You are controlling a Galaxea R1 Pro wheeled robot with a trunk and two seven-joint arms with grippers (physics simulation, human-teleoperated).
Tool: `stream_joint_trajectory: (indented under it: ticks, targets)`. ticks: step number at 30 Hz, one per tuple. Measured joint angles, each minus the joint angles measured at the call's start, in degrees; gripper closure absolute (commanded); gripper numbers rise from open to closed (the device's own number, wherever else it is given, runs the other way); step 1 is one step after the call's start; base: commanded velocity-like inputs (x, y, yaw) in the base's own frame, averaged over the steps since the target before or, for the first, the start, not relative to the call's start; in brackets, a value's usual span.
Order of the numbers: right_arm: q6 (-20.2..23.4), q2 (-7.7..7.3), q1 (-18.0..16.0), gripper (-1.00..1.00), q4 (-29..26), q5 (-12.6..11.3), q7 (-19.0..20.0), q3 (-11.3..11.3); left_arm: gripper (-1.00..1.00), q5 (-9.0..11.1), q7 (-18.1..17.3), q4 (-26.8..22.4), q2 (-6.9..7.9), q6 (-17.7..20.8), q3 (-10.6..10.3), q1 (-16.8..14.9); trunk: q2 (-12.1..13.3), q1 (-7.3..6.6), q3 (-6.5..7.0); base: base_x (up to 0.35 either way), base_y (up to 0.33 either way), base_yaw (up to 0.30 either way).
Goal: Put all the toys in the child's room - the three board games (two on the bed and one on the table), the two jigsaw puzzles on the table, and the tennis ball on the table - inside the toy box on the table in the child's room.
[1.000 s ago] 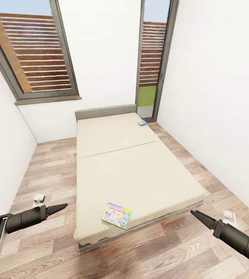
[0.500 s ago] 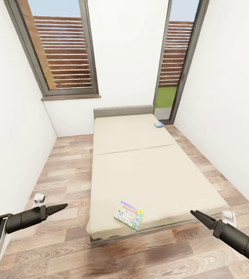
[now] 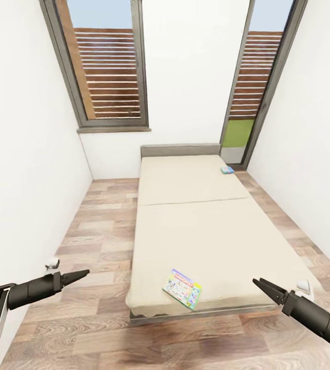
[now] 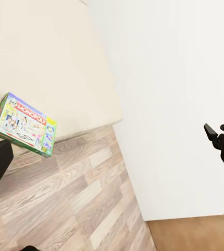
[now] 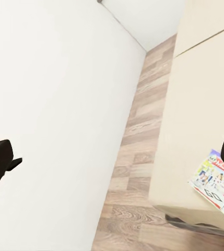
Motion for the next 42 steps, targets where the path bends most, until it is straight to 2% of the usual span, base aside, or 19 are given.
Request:
stream_joint_trajectory:
  ticks: [24, 42]
  targets:
    - [-0.35, -0.06, 0.26, -1.0, 0.03, -0.09, 0.04, -0.13, -1.0, -0.01, 0.01, 0.0, 0.08, 0.05, -0.08, -0.02, 0.01, 0.0, 2.21, 0.0, 0.0, 0.012]
    - [-0.49, -0.15, 0.27, -1.0, 0.1, -0.05, -0.33, 0.0, -1.0, -0.01, 0.01, -0.01, 0.08, 0.07, -0.08, -0.01, 0.01, 0.0, 2.39, 0.0, 0.063, 0.0]
